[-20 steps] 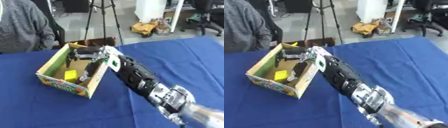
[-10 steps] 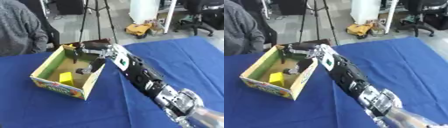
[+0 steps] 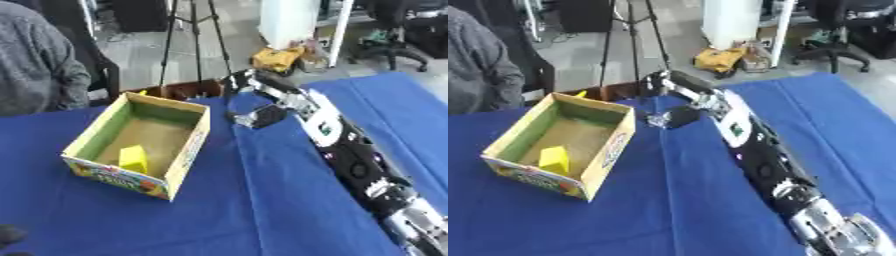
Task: Pick up objects on the table and place them in the box.
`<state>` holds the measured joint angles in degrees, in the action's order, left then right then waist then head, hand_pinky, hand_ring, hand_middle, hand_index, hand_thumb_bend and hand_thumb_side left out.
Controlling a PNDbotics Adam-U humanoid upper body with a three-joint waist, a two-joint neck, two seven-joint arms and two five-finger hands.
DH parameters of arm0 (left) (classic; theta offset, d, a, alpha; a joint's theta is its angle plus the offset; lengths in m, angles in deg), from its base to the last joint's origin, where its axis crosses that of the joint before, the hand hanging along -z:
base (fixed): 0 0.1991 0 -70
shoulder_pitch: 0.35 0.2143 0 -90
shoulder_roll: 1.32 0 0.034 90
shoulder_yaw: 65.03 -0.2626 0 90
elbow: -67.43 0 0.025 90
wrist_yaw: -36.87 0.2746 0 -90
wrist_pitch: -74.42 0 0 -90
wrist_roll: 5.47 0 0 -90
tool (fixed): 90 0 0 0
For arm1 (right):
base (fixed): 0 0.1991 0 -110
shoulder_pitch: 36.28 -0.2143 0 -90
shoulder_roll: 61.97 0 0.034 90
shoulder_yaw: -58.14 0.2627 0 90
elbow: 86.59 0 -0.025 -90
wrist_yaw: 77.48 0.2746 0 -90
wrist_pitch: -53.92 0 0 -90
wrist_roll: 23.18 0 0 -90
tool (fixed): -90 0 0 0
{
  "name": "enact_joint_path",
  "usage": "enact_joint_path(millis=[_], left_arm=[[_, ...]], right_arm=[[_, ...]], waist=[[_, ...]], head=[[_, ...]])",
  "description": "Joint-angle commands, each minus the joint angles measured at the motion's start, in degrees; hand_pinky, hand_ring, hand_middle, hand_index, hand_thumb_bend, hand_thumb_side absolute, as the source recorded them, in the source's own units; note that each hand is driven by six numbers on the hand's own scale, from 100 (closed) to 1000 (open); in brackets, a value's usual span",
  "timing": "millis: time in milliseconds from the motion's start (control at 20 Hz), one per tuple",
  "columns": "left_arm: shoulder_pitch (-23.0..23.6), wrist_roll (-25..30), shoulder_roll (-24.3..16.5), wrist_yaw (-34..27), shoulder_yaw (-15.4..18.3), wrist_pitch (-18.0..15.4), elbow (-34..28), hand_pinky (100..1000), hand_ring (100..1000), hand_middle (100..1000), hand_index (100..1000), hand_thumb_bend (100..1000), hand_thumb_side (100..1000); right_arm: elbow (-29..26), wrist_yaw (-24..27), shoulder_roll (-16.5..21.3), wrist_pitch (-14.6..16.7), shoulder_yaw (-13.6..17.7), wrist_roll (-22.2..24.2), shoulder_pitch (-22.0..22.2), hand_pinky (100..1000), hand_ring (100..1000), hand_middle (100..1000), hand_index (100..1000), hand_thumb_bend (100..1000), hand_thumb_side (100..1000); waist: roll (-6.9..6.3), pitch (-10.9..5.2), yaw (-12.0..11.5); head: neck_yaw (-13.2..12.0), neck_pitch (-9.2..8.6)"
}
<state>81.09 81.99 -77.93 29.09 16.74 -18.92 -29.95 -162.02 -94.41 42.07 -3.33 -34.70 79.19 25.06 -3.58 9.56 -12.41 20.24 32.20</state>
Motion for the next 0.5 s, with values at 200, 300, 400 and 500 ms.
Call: enact_joint_path(millis=[200,300,400,500], left_arm=[[-0.6,-2.8,-0.6,-1.4,1.0,-2.8,0.0,564,719,562,680,129,1000],[-0.6,-3.3,-0.5,-1.6,1.1,-3.4,0.3,564,719,561,679,129,1000],[-0.6,-3.7,-0.4,-1.7,1.4,-3.9,0.5,564,718,561,679,130,1000],[-0.6,-4.1,-0.2,-1.8,1.6,-4.3,0.6,564,718,559,678,131,1000]], right_arm=[[-27.9,37.4,2.9,-20.6,6.8,1.9,16.2,675,879,614,613,286,728],[-31.0,39.9,1.0,-24.4,9.6,2.7,19.5,672,874,609,608,299,733],[-32.9,40.2,-0.8,-26.1,11.0,2.6,21.9,669,871,606,605,304,737],[-34.1,40.4,-2.3,-27.1,11.4,2.1,23.3,661,857,593,596,319,730]], waist=[[-0.48,-0.55,2.6],[-0.65,-0.37,3.4],[-0.69,-0.23,4.0],[-0.64,-0.10,4.4]], head=[[-2.4,0.47],[-2.8,0.52],[-2.9,0.58],[-2.9,0.52]])
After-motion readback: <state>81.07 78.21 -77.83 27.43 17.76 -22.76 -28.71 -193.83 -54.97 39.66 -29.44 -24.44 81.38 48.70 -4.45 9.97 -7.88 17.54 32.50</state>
